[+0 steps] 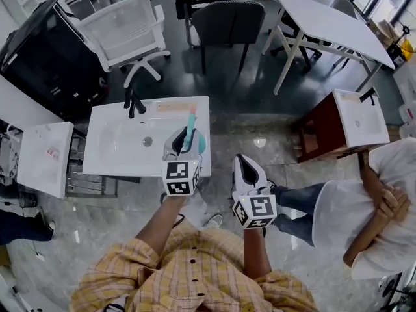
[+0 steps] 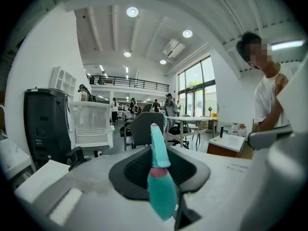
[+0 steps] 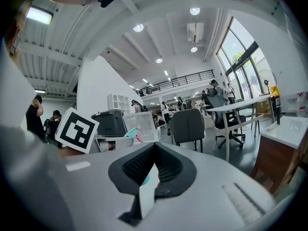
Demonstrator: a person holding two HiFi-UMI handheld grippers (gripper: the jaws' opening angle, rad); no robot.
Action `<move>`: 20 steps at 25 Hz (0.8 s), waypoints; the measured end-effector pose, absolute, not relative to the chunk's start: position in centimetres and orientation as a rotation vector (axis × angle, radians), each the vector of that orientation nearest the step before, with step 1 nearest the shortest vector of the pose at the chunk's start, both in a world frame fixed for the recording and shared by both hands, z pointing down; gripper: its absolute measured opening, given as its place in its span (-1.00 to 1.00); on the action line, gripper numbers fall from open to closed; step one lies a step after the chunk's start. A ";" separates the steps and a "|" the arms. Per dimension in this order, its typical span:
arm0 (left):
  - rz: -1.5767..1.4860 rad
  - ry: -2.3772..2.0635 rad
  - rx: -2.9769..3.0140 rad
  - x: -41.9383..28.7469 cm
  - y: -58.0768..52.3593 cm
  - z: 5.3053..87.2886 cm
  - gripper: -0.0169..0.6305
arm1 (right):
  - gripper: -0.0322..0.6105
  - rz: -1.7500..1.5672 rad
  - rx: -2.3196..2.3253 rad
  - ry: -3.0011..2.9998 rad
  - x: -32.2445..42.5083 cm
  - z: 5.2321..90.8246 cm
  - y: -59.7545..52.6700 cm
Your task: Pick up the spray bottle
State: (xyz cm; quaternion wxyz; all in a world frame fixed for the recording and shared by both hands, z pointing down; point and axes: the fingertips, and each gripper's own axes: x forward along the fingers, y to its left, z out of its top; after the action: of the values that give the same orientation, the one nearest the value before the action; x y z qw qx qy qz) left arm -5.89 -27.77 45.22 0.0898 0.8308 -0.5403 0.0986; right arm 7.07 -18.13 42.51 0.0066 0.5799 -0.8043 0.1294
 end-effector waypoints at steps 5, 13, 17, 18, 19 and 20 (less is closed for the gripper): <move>0.258 -1.605 2.489 -6.0 -25.5 43.5 -0.65 | -0.90 0.377 1.832 -2.522 7.3 41.1 -17.1; 0.210 -1.575 2.535 -5.5 -22.3 41.1 -0.65 | -0.90 0.319 1.849 -2.520 7.7 38.9 -15.6; 0.199 -1.561 2.561 -5.3 -20.8 40.2 -0.65 | -0.90 0.308 1.859 -2.512 7.8 38.2 -15.1; 0.198 -1.558 2.566 -5.2 -20.4 40.1 -0.65 | -0.90 0.308 1.862 -2.511 7.8 38.1 -14.9; 0.196 -1.556 2.570 -5.2 -20.0 39.9 -0.65 | -0.90 0.307 1.864 -2.511 7.9 38.0 -14.7; 0.192 -1.555 2.573 -5.2 -19.7 39.7 -0.65 | -0.90 0.305 1.866 -2.512 7.9 37.8 -14.6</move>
State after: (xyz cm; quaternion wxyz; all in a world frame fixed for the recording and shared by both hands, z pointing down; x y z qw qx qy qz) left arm -5.18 -19.71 39.68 0.0646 0.8523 -0.5151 0.0635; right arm 7.90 -14.61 37.81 -0.0012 0.5936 -0.7989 0.0969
